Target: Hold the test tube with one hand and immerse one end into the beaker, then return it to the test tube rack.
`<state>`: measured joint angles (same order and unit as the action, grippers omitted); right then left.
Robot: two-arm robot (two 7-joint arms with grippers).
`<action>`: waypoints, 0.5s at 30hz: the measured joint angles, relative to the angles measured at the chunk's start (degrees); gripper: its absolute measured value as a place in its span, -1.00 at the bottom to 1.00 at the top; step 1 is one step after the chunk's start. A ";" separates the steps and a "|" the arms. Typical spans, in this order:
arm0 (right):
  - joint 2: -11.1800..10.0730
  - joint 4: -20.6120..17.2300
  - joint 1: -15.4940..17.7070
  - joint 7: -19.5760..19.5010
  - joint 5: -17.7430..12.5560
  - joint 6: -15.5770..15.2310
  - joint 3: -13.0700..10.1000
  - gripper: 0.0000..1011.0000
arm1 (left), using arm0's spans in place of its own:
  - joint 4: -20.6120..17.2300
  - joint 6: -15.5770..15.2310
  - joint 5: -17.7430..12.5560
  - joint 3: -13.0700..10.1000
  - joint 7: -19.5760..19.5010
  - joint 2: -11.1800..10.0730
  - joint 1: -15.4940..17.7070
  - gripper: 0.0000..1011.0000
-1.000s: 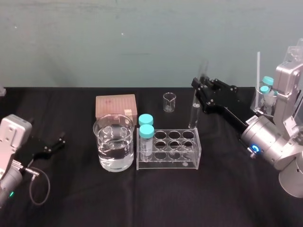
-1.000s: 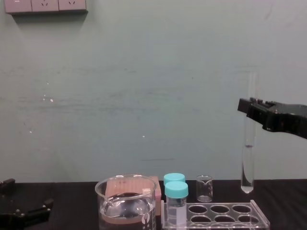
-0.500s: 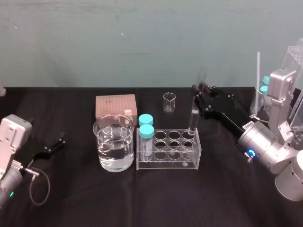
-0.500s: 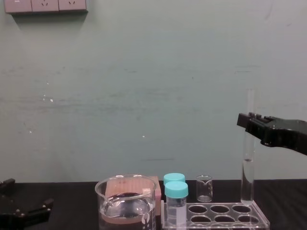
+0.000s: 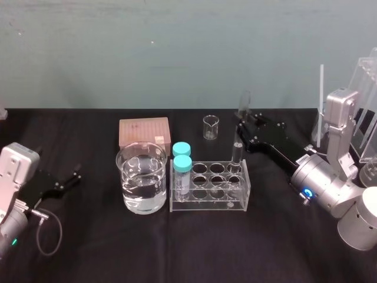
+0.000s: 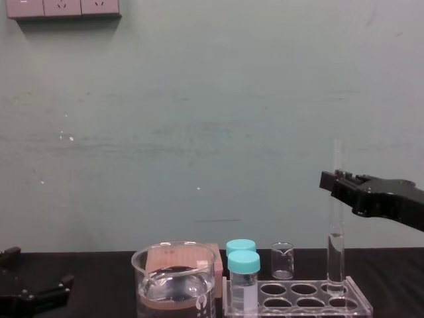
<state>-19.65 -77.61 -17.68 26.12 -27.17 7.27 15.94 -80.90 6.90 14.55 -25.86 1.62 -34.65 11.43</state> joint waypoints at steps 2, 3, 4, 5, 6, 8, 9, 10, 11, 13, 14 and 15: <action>0.00 0.32 -0.05 0.08 0.09 -0.03 0.08 -0.55 | 0.00 0.00 0.00 0.00 0.00 0.00 0.00 0.98; 0.00 0.45 -0.07 0.10 0.16 -0.01 0.12 -0.55 | 0.00 0.00 0.00 0.00 0.00 0.00 0.00 0.98; 0.00 0.62 -0.09 0.11 0.22 0.04 0.16 -0.55 | 0.00 0.00 0.00 0.00 0.00 0.00 0.00 0.98; 0.00 0.77 -0.12 0.13 0.28 0.12 0.19 -0.55 | 0.00 0.00 0.00 0.00 0.00 0.00 0.00 0.98; 0.00 1.07 -0.17 0.18 0.46 0.31 0.22 -0.55 | 0.00 0.00 0.00 0.00 0.00 0.00 0.00 0.98; 0.01 1.51 -0.23 0.34 0.64 0.69 0.24 -0.55 | 0.00 0.00 0.00 0.00 0.00 0.00 0.00 0.98; 0.02 1.66 -0.25 0.38 0.67 0.77 0.24 -0.55 | 0.00 0.00 0.00 0.00 0.00 0.00 0.00 0.98; 0.04 1.79 -0.27 0.40 0.70 0.87 0.24 -0.55 | 0.00 0.00 0.00 0.00 0.00 0.00 0.00 0.98; 0.07 1.94 -0.31 0.42 0.74 0.96 0.24 -0.55 | 0.00 0.00 0.00 0.00 0.00 0.00 0.00 0.98; 0.19 2.40 -0.44 0.49 0.86 1.19 0.20 -0.55 | 0.00 0.00 0.00 0.00 0.00 0.00 0.00 0.98; 0.19 2.40 -0.44 0.49 0.86 1.19 0.20 -0.55 | 0.00 0.00 0.00 0.00 0.00 0.00 0.00 0.98; 0.23 2.50 -0.45 0.52 0.86 1.23 0.19 -0.55 | 0.00 0.00 0.00 0.00 0.00 0.00 0.00 0.98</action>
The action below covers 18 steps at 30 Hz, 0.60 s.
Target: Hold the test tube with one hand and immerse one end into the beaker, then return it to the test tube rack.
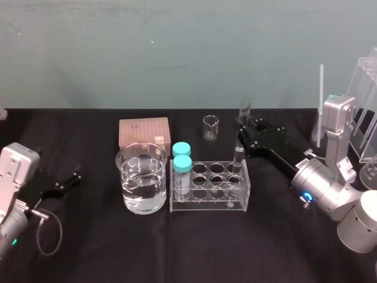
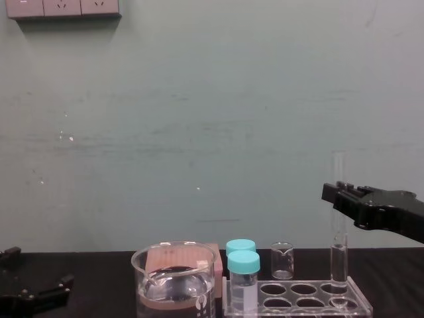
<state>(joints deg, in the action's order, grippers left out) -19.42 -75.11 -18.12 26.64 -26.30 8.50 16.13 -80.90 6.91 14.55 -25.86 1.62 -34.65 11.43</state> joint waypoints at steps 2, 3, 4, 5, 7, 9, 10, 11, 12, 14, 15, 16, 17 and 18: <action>0.11 0.36 -0.08 0.11 0.00 0.11 -0.04 -0.55 | 0.00 0.00 0.00 0.00 0.00 0.00 0.00 0.98; 0.20 0.59 -0.16 0.27 -0.03 0.14 -0.06 -0.55 | 0.00 0.00 0.00 0.00 0.00 0.00 0.00 0.98; 0.23 0.70 -0.18 0.32 -0.05 0.15 -0.07 -0.55 | 0.00 0.00 0.00 0.00 0.00 0.00 0.00 0.98; 0.27 0.81 -0.19 0.35 -0.07 0.15 -0.06 -0.55 | 0.00 0.00 0.00 0.00 0.00 0.00 0.00 0.98; 0.34 1.03 -0.21 0.44 -0.15 0.15 -0.08 -0.55 | 0.00 0.00 0.00 0.00 0.00 0.00 0.00 0.98; 0.39 1.19 -0.21 0.47 -0.19 0.11 -0.08 -0.55 | 0.00 0.00 0.00 0.00 0.00 0.00 0.00 0.98; 0.41 1.27 -0.21 0.47 -0.20 0.08 -0.08 -0.55 | 0.00 0.00 0.00 0.00 0.00 0.00 0.00 0.98; 0.45 1.40 -0.21 0.47 -0.22 0.00 -0.08 -0.55 | 0.00 0.00 0.00 0.00 0.00 0.00 0.00 0.98; 0.47 1.48 -0.21 0.47 -0.23 -0.04 -0.08 -0.55 | 0.00 0.00 0.00 0.00 0.00 0.00 0.00 0.98; 0.53 1.73 -0.21 0.50 -0.26 -0.14 -0.06 -0.55 | 0.00 0.00 0.00 0.00 0.00 0.00 0.00 0.98; 0.55 1.81 -0.21 0.50 -0.27 -0.17 -0.04 -0.55 | 0.00 0.00 0.00 0.00 0.00 0.00 0.00 0.98; 0.57 1.90 -0.20 0.51 -0.28 -0.22 -0.03 -0.55 | 0.00 0.00 0.00 0.00 0.00 0.00 0.00 0.98; 0.61 2.08 -0.20 0.51 -0.30 -0.32 -0.01 -0.55 | 0.00 0.00 0.00 0.00 0.00 0.00 0.00 0.98; 0.68 2.36 -0.20 0.51 -0.32 -0.41 0.03 -0.55 | 0.00 0.00 0.00 0.00 0.00 0.00 0.00 0.98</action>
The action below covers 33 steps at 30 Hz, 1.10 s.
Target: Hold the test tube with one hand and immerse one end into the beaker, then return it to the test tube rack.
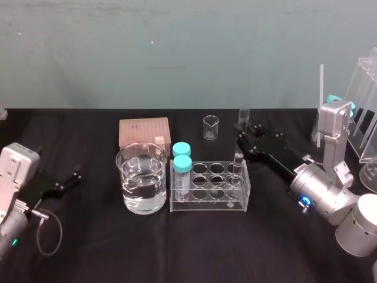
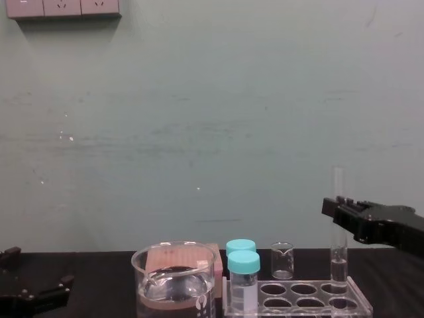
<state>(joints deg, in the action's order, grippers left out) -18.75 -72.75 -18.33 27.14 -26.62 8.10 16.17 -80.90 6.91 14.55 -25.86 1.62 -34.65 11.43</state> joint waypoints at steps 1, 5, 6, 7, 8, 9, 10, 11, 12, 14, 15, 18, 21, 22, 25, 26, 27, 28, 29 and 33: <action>0.00 0.00 0.00 0.00 0.00 0.00 0.00 -0.55 | 0.00 0.00 0.00 0.00 0.00 0.00 0.00 0.98; 0.14 0.63 -0.17 0.08 -0.12 -0.17 0.06 -0.55 | 0.00 0.00 0.00 0.00 0.00 0.00 0.00 0.98; 0.19 0.88 -0.24 0.19 -0.17 -0.20 0.10 -0.55 | 0.00 0.00 0.00 0.00 0.00 0.00 0.00 0.98; 0.23 1.01 -0.31 0.22 -0.20 -0.22 0.12 -0.55 | 0.00 0.00 0.00 0.00 0.00 0.00 0.00 0.98; 0.27 1.13 -0.37 0.25 -0.22 -0.22 0.14 -0.55 | 0.00 0.00 0.00 0.00 0.00 0.00 0.00 0.98; 0.33 1.29 -0.45 0.27 -0.26 -0.28 0.18 -0.55 | 0.00 0.00 0.00 0.00 0.00 0.00 0.00 0.98; 0.36 1.35 -0.49 0.29 -0.28 -0.31 0.19 -0.55 | 0.00 0.00 0.00 0.00 0.00 0.00 0.00 0.98; 0.39 1.40 -0.51 0.30 -0.30 -0.34 0.20 -0.55 | 0.00 0.00 0.00 0.00 0.00 0.00 0.00 0.98; 0.44 1.53 -0.57 0.30 -0.31 -0.38 0.22 -0.55 | 0.00 0.00 0.00 0.00 0.00 0.00 0.00 0.98; 0.50 1.73 -0.68 0.30 -0.34 -0.45 0.24 -0.55 | 0.00 0.00 0.00 0.00 0.00 0.00 0.00 0.98; 0.51 1.77 -0.70 0.30 -0.35 -0.49 0.25 -0.55 | 0.00 0.00 0.00 0.00 0.00 0.00 0.00 0.98; 0.55 1.89 -0.74 0.30 -0.39 -0.60 0.27 -0.55 | 0.00 0.00 0.00 0.00 0.00 0.00 0.00 0.98; 0.59 2.00 -0.76 0.30 -0.48 -0.71 0.28 -0.55 | 0.00 0.00 0.00 0.00 0.00 0.00 0.00 0.98; 0.59 2.00 -0.76 0.30 -0.51 -0.77 0.28 -0.55 | 0.00 0.00 0.00 0.00 0.00 0.00 0.00 0.98; 0.59 1.99 -0.69 0.29 -0.66 -0.97 0.28 -0.55 | 0.00 0.00 0.00 0.00 0.00 0.00 0.00 0.98; 0.58 2.00 -0.68 0.29 -0.70 -1.02 0.28 -0.55 | 0.00 0.00 0.00 0.00 0.00 0.00 0.00 0.98; 0.58 1.99 -0.66 0.28 -0.73 -1.05 0.28 -0.55 | 0.00 0.00 0.00 0.00 0.00 0.00 0.00 0.98; 0.58 1.98 -0.64 0.27 -0.78 -1.11 0.28 -0.55 | 0.00 0.00 0.00 0.00 0.00 0.00 0.00 0.98; 0.57 1.98 -0.63 0.27 -0.79 -1.14 0.28 -0.55 | 0.00 0.00 0.00 0.00 0.00 0.00 0.00 0.98; 0.55 1.96 -0.60 0.26 -0.83 -1.21 0.30 -0.55 | 0.00 0.00 0.00 0.00 0.00 0.00 0.00 0.98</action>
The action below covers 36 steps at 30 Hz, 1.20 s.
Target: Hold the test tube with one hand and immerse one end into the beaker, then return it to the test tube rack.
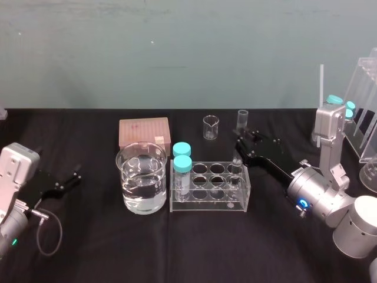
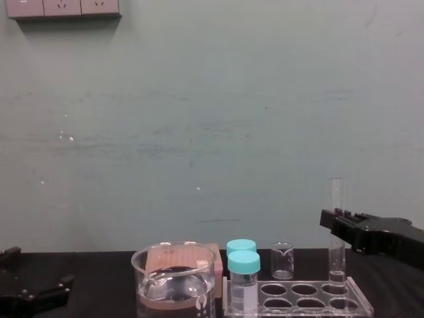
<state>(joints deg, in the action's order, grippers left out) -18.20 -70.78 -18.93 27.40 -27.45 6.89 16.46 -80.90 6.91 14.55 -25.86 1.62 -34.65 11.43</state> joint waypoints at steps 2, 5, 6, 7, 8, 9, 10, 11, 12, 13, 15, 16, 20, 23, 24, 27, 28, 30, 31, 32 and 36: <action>-0.02 0.03 0.00 0.00 0.00 0.00 0.05 -0.55 | 0.00 0.00 0.00 0.00 0.00 0.00 0.00 0.98; -0.05 0.05 0.00 0.00 0.03 0.00 0.10 -0.55 | 0.00 0.00 0.00 0.00 0.00 0.00 0.00 0.98; -0.06 0.06 0.00 -0.01 0.04 0.01 0.11 -0.55 | 0.00 0.00 0.00 0.00 0.00 0.00 0.00 0.98; -0.06 0.07 0.00 -0.01 0.04 0.01 0.12 -0.55 | 0.00 0.00 0.00 0.00 0.00 0.00 0.00 0.98; -0.06 0.11 0.00 -0.02 0.05 0.03 0.14 -0.55 | 0.00 0.00 0.00 0.00 0.00 0.00 0.00 0.98; -0.07 0.14 0.00 -0.03 0.06 0.05 0.15 -0.55 | 0.00 0.00 0.00 0.00 0.00 0.00 0.00 0.98; -0.07 0.18 0.00 -0.03 0.08 0.07 0.19 -0.55 | 0.00 0.00 0.00 0.00 0.00 0.00 0.00 0.98; -0.07 0.18 0.00 -0.03 0.08 0.07 0.19 -0.55 | 0.00 0.00 0.00 0.00 0.00 0.00 0.00 0.98; -0.07 0.21 0.00 -0.03 0.12 0.09 0.21 -0.55 | 0.00 0.00 0.00 0.00 0.00 0.00 0.00 0.98; -0.09 0.22 0.00 -0.03 0.18 0.10 0.23 -0.55 | 0.00 0.00 0.00 0.00 0.00 0.00 0.00 0.98; -0.10 0.22 -0.01 -0.03 0.24 0.11 0.24 -0.55 | 0.00 0.00 0.00 0.00 0.00 0.00 0.00 0.98; -0.11 0.22 -0.01 -0.03 0.27 0.12 0.25 -0.55 | 0.00 0.00 0.00 0.00 0.00 0.00 0.00 0.98; -0.15 0.22 0.02 -0.04 0.43 0.25 0.28 -0.55 | 0.00 0.00 0.00 0.00 0.00 0.00 0.00 0.98; -0.17 0.22 0.07 -0.05 0.47 0.32 0.30 -0.55 | 0.00 0.00 0.00 0.00 0.00 0.00 0.00 0.98; -0.19 0.21 0.07 -0.05 0.56 0.36 0.36 -0.55 | 0.00 0.00 0.00 0.00 0.00 0.00 0.00 0.98; -0.29 0.10 0.10 -0.09 0.97 0.44 0.53 -0.55 | 0.00 0.00 0.00 0.00 0.00 0.00 0.00 0.98; -0.33 0.06 0.11 -0.15 1.13 0.49 0.60 -0.55 | 0.00 0.00 0.00 0.00 0.00 0.00 0.00 0.98; -0.48 -0.10 0.14 -0.44 1.81 0.59 0.84 -0.55 | 0.00 0.00 0.00 0.00 0.00 0.00 0.00 0.98; -0.48 -0.11 0.14 -0.44 1.81 0.59 0.84 -0.55 | 0.00 0.00 0.00 0.00 0.00 0.00 0.00 0.98; -0.48 -0.11 0.15 -0.44 1.81 0.60 0.84 -0.55 | 0.00 0.00 0.00 0.00 0.00 0.00 0.00 0.98; -0.46 -0.11 0.17 -0.41 1.75 0.60 0.79 -0.55 | 0.00 0.00 0.00 0.00 0.00 0.00 0.00 0.98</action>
<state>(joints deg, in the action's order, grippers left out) -18.66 -70.89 -18.75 26.99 -25.70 7.48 17.25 -80.90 6.91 14.54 -25.86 1.62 -34.65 11.43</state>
